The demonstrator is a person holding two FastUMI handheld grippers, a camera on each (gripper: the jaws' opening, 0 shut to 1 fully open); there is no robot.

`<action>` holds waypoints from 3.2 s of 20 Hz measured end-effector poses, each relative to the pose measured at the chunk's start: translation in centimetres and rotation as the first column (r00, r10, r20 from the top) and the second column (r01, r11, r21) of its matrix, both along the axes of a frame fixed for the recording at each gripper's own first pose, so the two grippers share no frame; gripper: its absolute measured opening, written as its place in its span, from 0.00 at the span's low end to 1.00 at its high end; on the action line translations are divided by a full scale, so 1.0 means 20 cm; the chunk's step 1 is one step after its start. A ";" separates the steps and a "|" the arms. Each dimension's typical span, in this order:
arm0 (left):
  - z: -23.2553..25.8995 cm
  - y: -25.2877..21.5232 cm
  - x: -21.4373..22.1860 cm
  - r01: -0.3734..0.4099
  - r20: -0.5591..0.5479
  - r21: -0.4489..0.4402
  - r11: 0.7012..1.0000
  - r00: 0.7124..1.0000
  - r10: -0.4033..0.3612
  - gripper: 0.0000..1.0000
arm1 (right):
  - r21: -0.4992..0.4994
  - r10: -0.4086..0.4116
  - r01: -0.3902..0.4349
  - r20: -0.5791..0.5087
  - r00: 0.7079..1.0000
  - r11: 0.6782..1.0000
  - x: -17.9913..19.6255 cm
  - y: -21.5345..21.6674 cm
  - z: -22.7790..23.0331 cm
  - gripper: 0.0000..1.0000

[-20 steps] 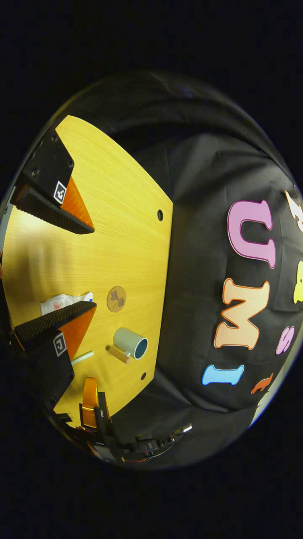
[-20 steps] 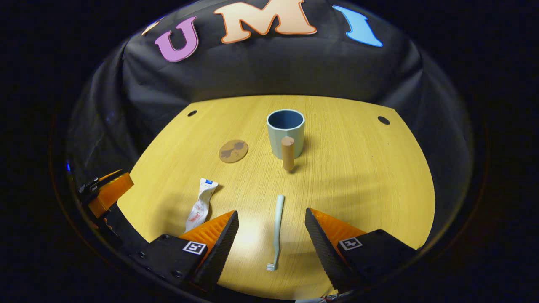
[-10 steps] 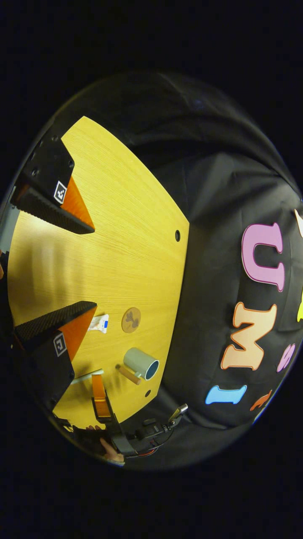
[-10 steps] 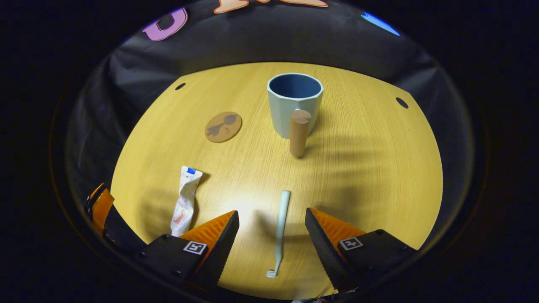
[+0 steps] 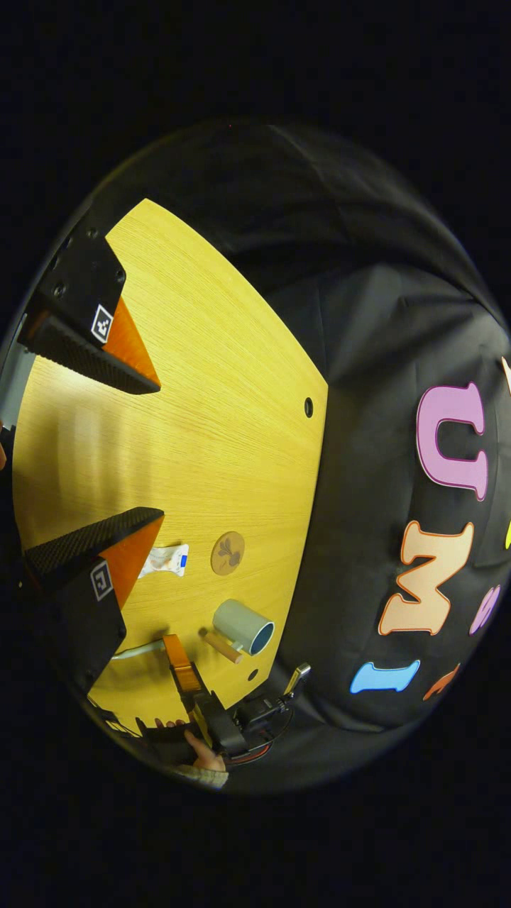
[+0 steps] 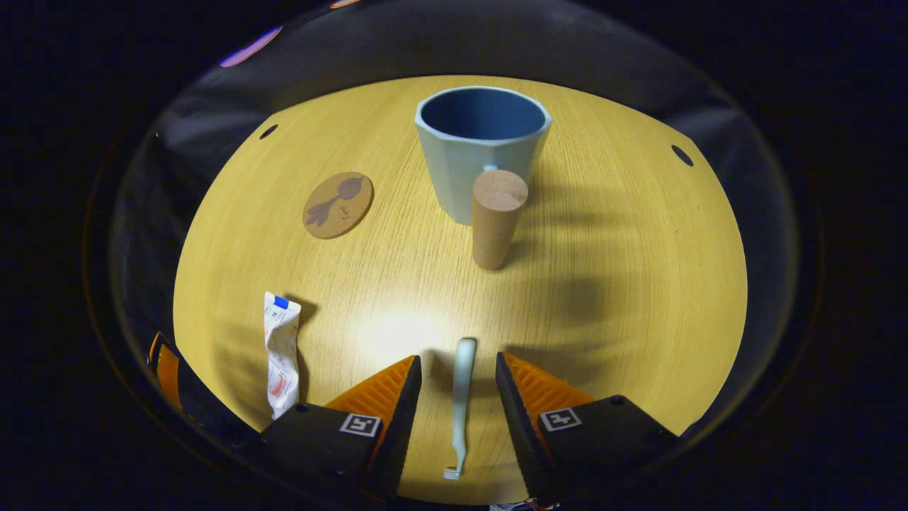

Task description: Put the toothbrush and toothpaste on the desktop into the cup, then pick up the cup and place it on the coaster on the desktop.

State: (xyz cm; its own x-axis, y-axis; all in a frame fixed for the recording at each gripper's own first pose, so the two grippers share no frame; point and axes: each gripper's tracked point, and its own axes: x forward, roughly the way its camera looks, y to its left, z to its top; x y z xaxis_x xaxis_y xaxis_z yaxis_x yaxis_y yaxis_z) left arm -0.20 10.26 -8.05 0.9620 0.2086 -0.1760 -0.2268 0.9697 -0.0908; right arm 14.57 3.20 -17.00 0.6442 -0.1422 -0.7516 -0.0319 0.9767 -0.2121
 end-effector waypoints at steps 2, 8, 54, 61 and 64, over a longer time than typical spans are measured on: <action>0.00 0.01 0.00 -0.006 0.000 -0.003 1.000 1.000 0.006 0.94 | -0.002 -0.004 0.004 -0.018 1.000 1.000 0.01 -0.01 -0.01 0.67; 0.01 0.02 0.03 0.003 -0.007 0.009 1.000 1.000 -0.003 0.94 | 0.005 -0.033 0.033 -0.036 0.999 0.999 0.02 -0.02 -0.04 0.44; -0.28 -0.55 0.54 0.241 -0.562 -0.071 0.968 0.792 -0.239 0.85 | 0.279 -0.038 -0.075 0.380 0.924 0.957 -0.34 -0.12 0.40 0.06; -0.35 -0.60 0.60 0.241 -0.619 -0.064 0.968 0.752 -0.228 0.50 | 0.239 -0.018 -0.086 0.400 0.916 0.967 -0.35 -0.20 0.47 0.06; -0.37 -0.60 0.62 0.226 -0.631 -0.061 0.972 0.746 -0.213 0.53 | 0.227 -0.003 -0.101 0.416 0.909 0.969 -0.34 -0.21 0.51 0.06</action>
State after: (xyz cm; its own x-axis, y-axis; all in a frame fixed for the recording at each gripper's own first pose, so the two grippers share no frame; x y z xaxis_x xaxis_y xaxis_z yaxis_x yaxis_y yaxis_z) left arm 12.15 -1.76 -15.52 0.6546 0.0149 -0.7558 -0.0068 0.9999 0.0138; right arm 7.72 -1.05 -6.74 0.9034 0.0473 -0.4262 -0.0421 0.9989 0.0216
